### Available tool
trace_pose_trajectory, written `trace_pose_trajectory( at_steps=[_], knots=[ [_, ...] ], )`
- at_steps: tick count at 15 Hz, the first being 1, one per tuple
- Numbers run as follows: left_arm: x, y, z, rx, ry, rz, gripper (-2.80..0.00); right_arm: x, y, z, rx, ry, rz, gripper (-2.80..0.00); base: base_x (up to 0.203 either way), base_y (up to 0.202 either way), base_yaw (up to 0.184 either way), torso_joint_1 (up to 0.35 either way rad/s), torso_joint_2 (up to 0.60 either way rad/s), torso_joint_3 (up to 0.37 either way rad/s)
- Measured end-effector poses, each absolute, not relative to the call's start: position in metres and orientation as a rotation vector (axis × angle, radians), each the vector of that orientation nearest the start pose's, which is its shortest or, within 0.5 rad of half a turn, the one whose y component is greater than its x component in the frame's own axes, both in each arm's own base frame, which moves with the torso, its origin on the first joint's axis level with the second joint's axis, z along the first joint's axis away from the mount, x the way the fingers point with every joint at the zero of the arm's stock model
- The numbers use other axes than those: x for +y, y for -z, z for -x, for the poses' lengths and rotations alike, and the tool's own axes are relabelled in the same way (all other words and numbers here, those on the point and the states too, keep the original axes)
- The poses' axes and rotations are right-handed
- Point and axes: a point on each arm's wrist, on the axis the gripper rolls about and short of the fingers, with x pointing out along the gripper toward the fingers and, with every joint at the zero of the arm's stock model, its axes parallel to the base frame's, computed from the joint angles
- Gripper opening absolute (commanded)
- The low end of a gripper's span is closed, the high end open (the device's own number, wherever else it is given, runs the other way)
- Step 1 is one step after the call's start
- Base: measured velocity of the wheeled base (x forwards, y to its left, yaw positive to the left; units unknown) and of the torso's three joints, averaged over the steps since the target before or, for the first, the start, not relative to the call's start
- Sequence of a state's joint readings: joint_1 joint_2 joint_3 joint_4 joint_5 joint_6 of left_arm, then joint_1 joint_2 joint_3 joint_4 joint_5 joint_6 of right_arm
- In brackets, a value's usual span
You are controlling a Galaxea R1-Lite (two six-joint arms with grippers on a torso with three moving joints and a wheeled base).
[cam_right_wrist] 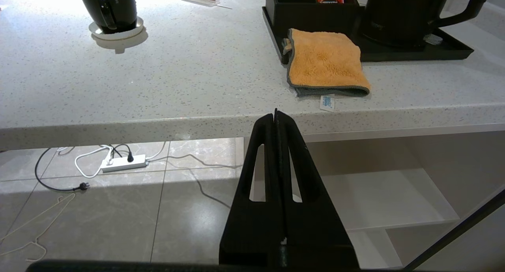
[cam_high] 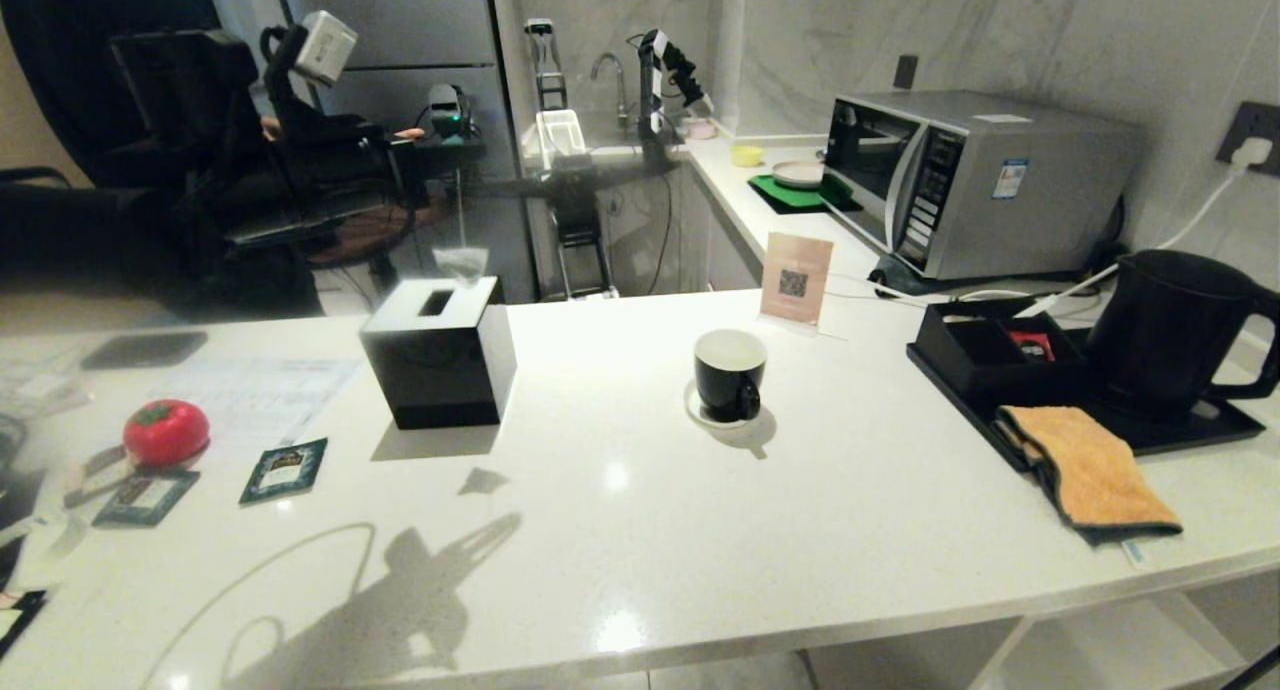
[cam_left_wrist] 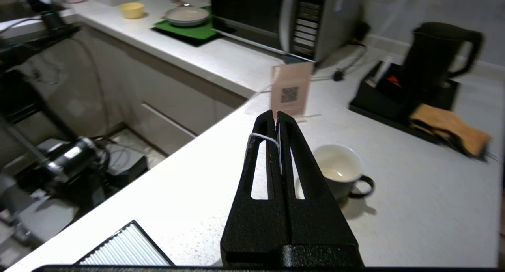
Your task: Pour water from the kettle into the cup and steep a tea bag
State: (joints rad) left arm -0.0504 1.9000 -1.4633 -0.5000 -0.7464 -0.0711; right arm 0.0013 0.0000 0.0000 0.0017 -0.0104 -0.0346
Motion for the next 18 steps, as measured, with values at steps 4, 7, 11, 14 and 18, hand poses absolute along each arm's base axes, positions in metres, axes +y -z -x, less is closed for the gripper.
trace_pose_trajectory(
  at_steps=[4,7,11,14,18],
  knots=[
    [-0.012,-0.282,-0.38,-0.023,0.908,0.038,-2.8,0.0,-0.075,0.023,0.002,0.009,0.034,-2.8,0.0,0.0,0.0,0.0,0.0,0.0],
    [-0.005,-0.278,-0.383,-0.012,0.909,0.043,-2.8,0.0,-0.075,0.023,0.002,0.009,0.035,-2.8,0.0,0.0,0.0,0.0,0.0,0.0],
    [0.0,-0.275,-0.392,-0.013,0.897,0.042,-2.8,0.0,-0.075,0.023,0.002,0.01,0.035,-2.8,0.0,0.0,0.0,0.0,0.0,0.0],
    [0.009,-0.271,-0.403,-0.017,0.876,0.04,-2.8,0.0,-0.075,0.023,0.002,0.009,0.034,-2.8,0.0,0.0,0.0,0.0,0.0,0.0],
    [0.02,-0.266,-0.418,-0.022,0.851,0.038,-2.8,0.0,-0.075,0.023,0.002,0.009,0.035,-2.8,0.0,0.0,0.0,0.0,0.0,0.0]
  ],
)
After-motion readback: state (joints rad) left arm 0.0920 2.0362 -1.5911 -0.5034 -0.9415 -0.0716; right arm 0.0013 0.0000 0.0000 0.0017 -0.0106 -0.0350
